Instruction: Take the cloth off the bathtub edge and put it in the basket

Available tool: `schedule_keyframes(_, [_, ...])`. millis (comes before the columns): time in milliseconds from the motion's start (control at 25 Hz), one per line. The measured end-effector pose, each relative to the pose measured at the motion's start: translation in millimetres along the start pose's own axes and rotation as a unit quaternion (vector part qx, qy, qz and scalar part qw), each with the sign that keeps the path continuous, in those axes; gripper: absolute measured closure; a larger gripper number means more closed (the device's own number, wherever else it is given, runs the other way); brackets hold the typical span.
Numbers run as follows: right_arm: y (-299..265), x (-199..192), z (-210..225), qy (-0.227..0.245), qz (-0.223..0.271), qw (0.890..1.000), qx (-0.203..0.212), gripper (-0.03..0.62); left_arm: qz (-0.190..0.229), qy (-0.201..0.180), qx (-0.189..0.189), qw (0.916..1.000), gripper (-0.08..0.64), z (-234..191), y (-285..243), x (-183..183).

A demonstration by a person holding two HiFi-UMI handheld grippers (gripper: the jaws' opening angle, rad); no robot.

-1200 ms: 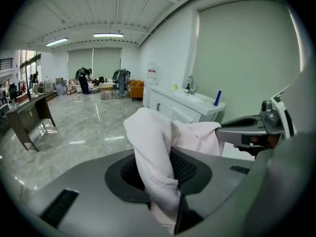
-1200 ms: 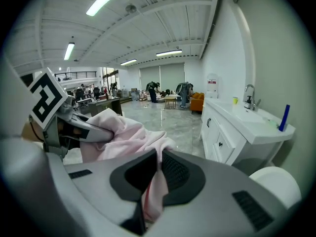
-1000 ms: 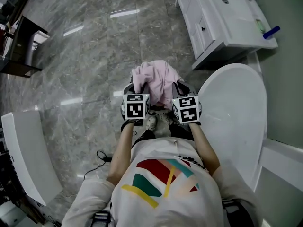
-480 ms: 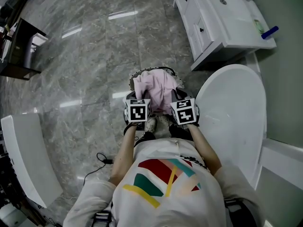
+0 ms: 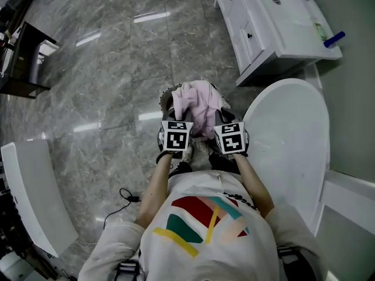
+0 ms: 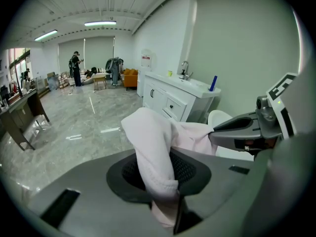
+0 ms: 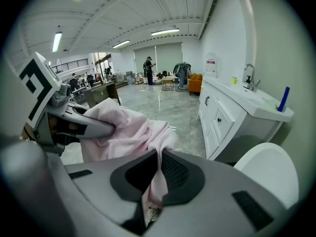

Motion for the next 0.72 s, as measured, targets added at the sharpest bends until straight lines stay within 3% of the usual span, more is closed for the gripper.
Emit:
schedule_keyframes(320, [-5.0, -1.9, -5.5, -0.003, -0.001, 1.0, 0.021, 0.554, -0.027, -0.011, 0.021, 0.9994, 0.451, -7.8, -9.4, -16.0])
schedule_keyframes(400, [-7.4, -3.5, -7.7, -0.009, 0.0, 1.0, 0.024, 0.551, -0.041, 0.0, 0.038, 0.9984, 0.383, -14.1, -13.8, -24.0])
schedule_keyframes(480, [-10.1, -0.3, -8.2, -0.02, 0.004, 0.999, 0.028, 0.423, -0.044, 0.001, 0.053, 0.9976, 0.324, -19.7, -15.3, -26.2])
schedule_keyframes(720, [-13.3, -2.8, -14.6, -0.011, -0.009, 0.999, 0.043, 0.414, -0.044, 0.008, 0.06, 0.9972, 0.316, -22.0, -12.0, -28.0])
Point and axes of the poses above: the fingertips, and each gripper's own axes: y backward along the fingers, z to its right, x out of its top, the point moved 2 cm from there along y, backward along the fingers, and after that the axes turned 11 degrees about y, right-handed, at the moved point
